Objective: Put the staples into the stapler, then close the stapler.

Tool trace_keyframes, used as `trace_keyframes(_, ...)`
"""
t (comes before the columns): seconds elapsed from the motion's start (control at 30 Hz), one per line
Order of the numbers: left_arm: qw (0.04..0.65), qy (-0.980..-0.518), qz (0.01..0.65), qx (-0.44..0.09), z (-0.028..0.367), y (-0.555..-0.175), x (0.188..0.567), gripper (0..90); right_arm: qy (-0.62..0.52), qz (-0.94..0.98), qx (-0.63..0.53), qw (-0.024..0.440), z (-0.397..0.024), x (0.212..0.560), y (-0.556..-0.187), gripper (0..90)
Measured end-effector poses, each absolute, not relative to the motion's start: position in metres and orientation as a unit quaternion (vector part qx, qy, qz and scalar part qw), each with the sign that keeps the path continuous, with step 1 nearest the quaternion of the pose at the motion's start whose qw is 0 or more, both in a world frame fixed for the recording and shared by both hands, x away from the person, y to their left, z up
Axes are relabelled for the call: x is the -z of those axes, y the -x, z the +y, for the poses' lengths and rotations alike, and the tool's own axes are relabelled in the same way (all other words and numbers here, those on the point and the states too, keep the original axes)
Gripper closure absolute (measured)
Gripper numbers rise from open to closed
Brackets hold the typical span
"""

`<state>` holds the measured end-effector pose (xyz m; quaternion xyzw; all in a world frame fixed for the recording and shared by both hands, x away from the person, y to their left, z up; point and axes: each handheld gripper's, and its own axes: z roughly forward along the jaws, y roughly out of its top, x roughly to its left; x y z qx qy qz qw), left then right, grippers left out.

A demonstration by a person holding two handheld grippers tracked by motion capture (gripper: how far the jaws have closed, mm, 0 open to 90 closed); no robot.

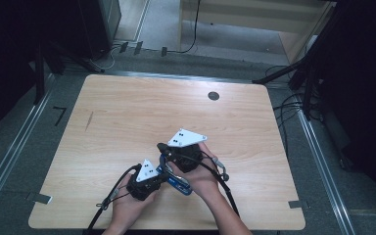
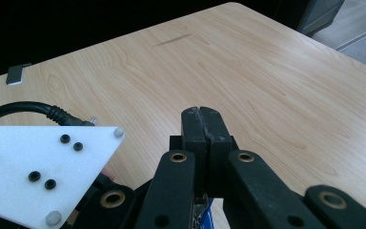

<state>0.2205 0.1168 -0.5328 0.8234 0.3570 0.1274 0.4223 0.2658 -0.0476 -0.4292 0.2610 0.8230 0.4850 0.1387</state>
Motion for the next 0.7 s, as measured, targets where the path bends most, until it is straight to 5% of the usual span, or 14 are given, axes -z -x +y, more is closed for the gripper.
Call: trace_keyframes(0.7,0.423,-0.822,0.359,-0.128,0.1166,-0.2199,0.5329,90.0,-0.263,0.820,-0.489,0.141,-0.0571,0.4317,-0.2601,90.0)
